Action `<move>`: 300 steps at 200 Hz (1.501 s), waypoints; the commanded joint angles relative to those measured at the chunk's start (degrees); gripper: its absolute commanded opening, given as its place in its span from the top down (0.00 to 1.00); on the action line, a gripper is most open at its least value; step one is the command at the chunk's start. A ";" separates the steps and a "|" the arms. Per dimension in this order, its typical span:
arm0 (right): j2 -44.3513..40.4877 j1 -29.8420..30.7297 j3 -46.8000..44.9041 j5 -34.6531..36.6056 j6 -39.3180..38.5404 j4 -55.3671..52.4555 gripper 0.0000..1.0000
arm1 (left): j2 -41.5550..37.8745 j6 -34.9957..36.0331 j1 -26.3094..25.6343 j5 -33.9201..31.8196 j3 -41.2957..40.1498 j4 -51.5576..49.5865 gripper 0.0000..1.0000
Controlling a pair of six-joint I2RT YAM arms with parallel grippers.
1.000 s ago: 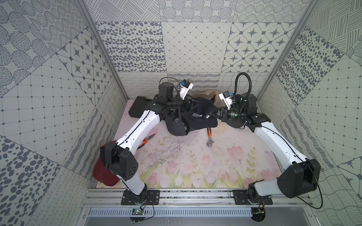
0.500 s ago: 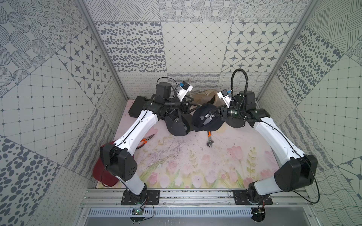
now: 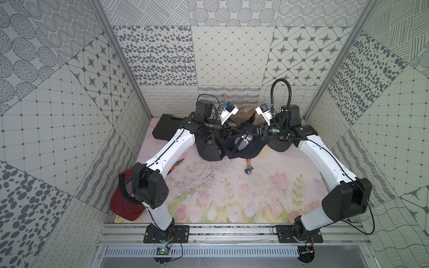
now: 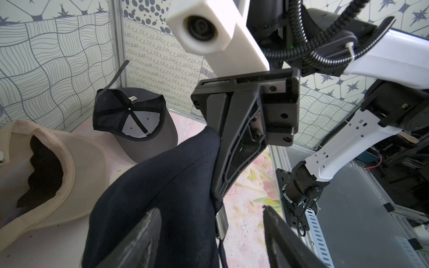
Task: Open the adjustable buckle of the baseball cap
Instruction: Pick up the baseball cap from the center of the board.
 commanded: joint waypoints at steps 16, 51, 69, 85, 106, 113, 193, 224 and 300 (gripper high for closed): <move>-2.16 0.26 -1.89 -0.64 -0.01 5.59 1.00 | 2.88 1.10 -1.43 4.05 4.33 -3.44 0.37; -3.43 0.26 -3.76 -0.52 1.38 8.56 1.00 | 3.77 0.81 -1.83 4.27 5.38 -4.40 0.49; -3.26 0.26 -3.36 -0.77 1.18 8.08 1.00 | 3.89 0.80 -2.04 3.81 5.45 -4.50 0.61; -3.32 0.27 -3.38 -1.25 1.14 8.13 1.00 | 4.09 1.46 -2.09 3.31 5.69 -5.30 0.61; -3.59 0.27 -3.94 -2.31 0.83 9.11 1.00 | 4.47 2.64 -2.12 3.48 6.24 -6.44 0.63; -3.70 0.27 -4.21 -2.53 1.06 9.68 1.00 | 4.63 2.75 -2.18 3.77 6.55 -6.44 0.69; -5.32 0.09 -6.49 4.82 3.32 12.40 0.99 | 5.84 1.27 -2.10 3.57 7.80 -7.45 1.00; -6.11 -0.17 -6.81 5.67 3.34 11.42 0.64 | 6.08 0.26 -2.18 2.44 7.93 -7.14 1.00; -14.84 -3.10 -20.51 3.31 13.56 24.59 0.35 | 6.34 -16.76 -1.62 -3.46 7.10 6.28 1.00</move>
